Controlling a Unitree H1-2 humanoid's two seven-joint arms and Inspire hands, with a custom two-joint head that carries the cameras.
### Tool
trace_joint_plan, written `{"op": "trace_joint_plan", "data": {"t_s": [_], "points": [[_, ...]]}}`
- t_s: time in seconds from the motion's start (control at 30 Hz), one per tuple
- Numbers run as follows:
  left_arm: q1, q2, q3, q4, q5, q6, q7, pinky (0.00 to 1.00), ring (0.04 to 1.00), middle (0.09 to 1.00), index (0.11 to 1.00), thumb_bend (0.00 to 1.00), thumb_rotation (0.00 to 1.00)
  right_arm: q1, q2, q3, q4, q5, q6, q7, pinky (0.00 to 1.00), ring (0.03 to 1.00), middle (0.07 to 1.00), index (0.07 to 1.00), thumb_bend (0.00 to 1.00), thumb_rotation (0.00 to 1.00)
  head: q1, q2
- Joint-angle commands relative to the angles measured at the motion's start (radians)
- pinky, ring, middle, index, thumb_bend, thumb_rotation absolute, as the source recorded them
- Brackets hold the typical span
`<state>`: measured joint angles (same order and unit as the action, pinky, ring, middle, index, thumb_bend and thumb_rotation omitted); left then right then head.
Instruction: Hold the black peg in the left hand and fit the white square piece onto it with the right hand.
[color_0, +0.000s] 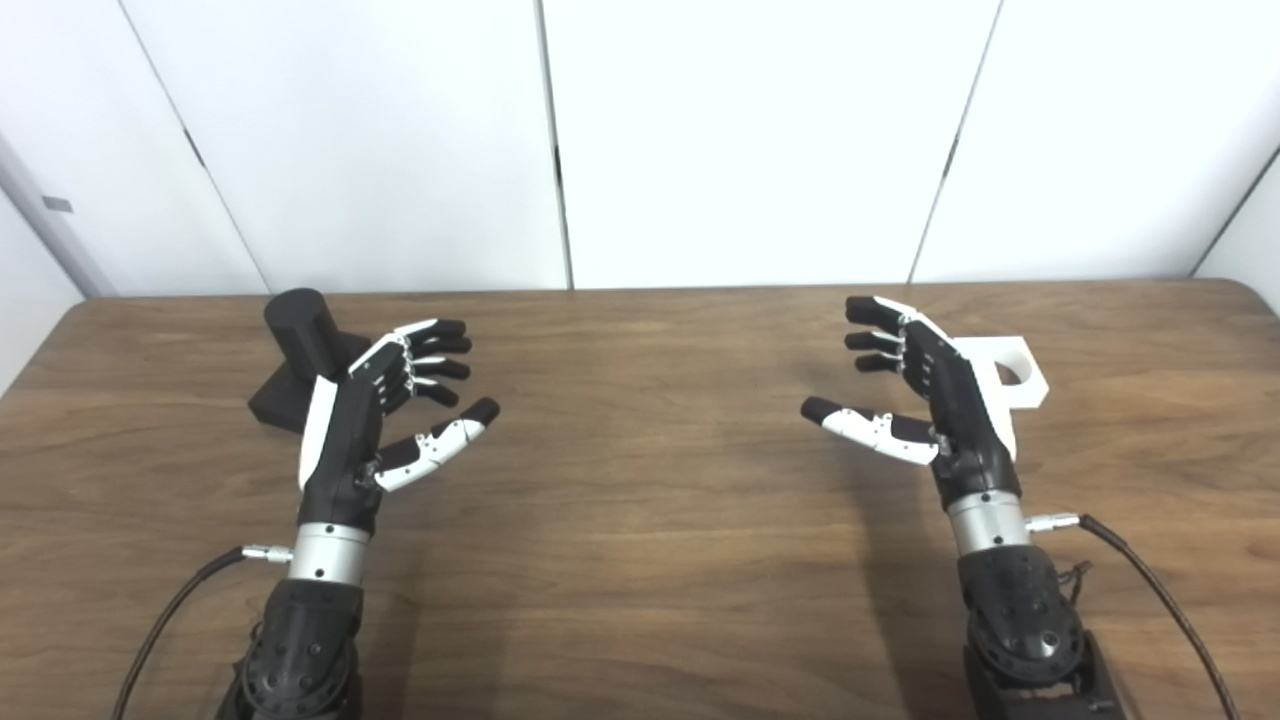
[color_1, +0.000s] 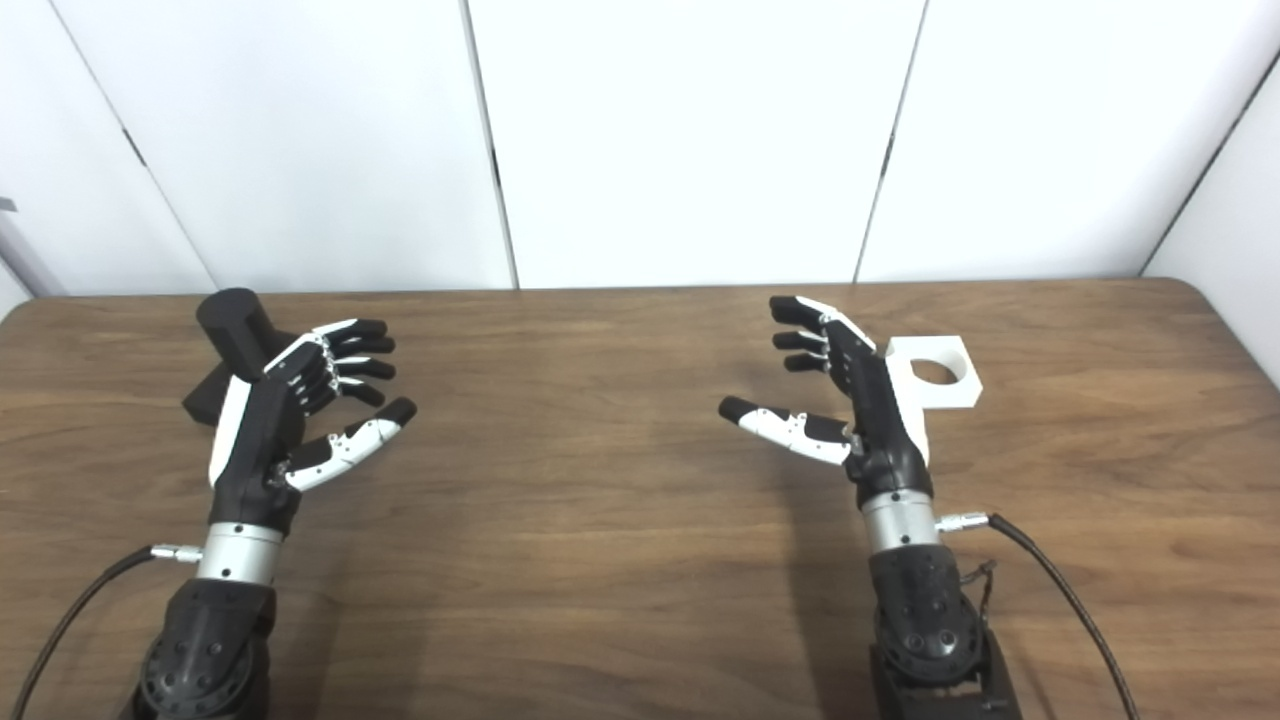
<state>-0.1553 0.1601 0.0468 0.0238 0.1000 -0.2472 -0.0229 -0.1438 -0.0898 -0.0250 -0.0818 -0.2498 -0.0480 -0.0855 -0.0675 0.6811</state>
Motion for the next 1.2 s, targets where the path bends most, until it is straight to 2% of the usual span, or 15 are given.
{"op": "trace_joint_plan", "data": {"t_s": [0.0,0.1,0.3,0.5,0.67,0.87,1.17], "points": [[-0.028,0.012,0.002,-0.019,-0.005,-0.035,0.001,0.51,0.633,0.704,0.712,0.70,0.14,-0.033,-0.006,-0.001,-0.015,0.002,-0.035,-0.009,0.66,0.710,0.772,0.748,0.73,0.24,-0.001,0.000],[-0.029,0.014,0.001,-0.012,-0.005,-0.048,0.001,0.52,0.638,0.705,0.708,0.70,0.16,-0.032,-0.006,0.000,-0.015,-0.006,-0.036,-0.013,0.64,0.707,0.774,0.744,0.73,0.24,0.000,-0.003],[-0.029,0.011,0.000,-0.003,-0.006,-0.060,0.004,0.52,0.637,0.704,0.705,0.70,0.16,-0.030,-0.006,-0.001,-0.010,-0.006,-0.038,-0.013,0.65,0.714,0.777,0.747,0.72,0.24,0.004,-0.016],[-0.032,0.006,-0.005,0.034,0.005,-0.093,0.009,0.53,0.638,0.708,0.703,0.70,0.15,-0.031,-0.009,-0.006,0.023,0.007,-0.070,-0.017,0.66,0.720,0.781,0.750,0.71,0.22,0.033,-0.070],[-0.026,-0.003,-0.008,0.058,-0.015,-0.096,0.004,0.53,0.648,0.708,0.708,0.69,0.13,-0.029,-0.013,-0.005,0.058,0.009,-0.111,-0.021,0.66,0.723,0.779,0.752,0.71,0.21,0.036,-0.102],[-0.027,-0.004,-0.010,0.078,-0.005,-0.115,0.010,0.53,0.647,0.704,0.708,0.69,0.13,-0.025,-0.011,-0.007,0.070,0.015,-0.128,-0.020,0.66,0.718,0.776,0.756,0.71,0.21,0.039,-0.109],[-0.025,-0.006,-0.009,0.068,-0.003,-0.107,0.009,0.53,0.647,0.704,0.710,0.69,0.13,-0.025,-0.016,-0.007,0.066,0.012,-0.128,-0.018,0.66,0.729,0.781,0.759,0.71,0.22,0.043,-0.102]]}}
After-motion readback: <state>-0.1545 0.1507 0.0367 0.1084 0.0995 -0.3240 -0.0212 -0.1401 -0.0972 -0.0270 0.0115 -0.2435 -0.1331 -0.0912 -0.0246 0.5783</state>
